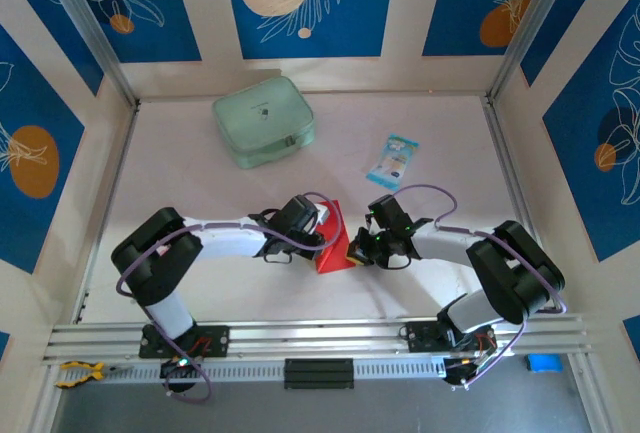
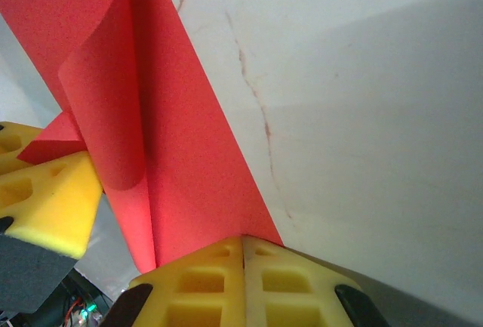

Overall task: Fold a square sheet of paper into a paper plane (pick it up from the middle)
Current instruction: Fold the triangle a second time at the center of the table.

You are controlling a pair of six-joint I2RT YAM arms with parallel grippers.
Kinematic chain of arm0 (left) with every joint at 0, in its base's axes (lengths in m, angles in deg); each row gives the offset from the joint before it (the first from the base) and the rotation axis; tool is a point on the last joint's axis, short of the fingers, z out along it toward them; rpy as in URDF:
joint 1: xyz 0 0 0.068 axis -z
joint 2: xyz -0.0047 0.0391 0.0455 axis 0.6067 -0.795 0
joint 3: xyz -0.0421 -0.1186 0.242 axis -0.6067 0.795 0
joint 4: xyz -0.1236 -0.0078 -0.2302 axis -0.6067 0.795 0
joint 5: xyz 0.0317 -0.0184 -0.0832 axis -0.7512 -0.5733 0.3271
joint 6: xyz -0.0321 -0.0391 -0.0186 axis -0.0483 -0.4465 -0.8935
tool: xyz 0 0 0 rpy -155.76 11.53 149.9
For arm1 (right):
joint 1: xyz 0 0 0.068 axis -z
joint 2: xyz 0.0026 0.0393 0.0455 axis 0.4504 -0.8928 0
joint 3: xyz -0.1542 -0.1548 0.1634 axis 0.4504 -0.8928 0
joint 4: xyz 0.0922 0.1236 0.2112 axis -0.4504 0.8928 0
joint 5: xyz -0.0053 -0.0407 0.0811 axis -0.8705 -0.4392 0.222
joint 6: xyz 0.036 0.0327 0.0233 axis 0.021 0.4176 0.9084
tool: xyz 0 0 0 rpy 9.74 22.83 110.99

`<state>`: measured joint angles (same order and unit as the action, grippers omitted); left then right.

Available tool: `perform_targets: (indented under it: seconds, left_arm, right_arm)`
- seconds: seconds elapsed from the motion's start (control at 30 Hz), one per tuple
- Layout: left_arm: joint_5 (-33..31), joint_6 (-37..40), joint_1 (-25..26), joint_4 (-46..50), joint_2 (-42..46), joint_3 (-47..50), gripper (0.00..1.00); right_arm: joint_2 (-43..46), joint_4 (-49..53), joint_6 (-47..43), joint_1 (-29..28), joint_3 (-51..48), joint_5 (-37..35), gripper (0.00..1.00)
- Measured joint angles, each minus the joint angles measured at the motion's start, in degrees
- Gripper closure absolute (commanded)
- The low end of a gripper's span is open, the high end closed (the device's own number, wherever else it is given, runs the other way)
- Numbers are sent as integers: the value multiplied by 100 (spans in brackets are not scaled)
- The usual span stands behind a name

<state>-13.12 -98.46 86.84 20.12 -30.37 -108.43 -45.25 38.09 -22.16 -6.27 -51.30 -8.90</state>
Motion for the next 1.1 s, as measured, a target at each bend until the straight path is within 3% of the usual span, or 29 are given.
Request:
perform_targets:
  seconds: [1.1]
  left_arm:
    - [-90, 33, 0, 85, -52, -57, 86]
  right_arm:
    - [0, 11, -20, 15, 0, 0, 96]
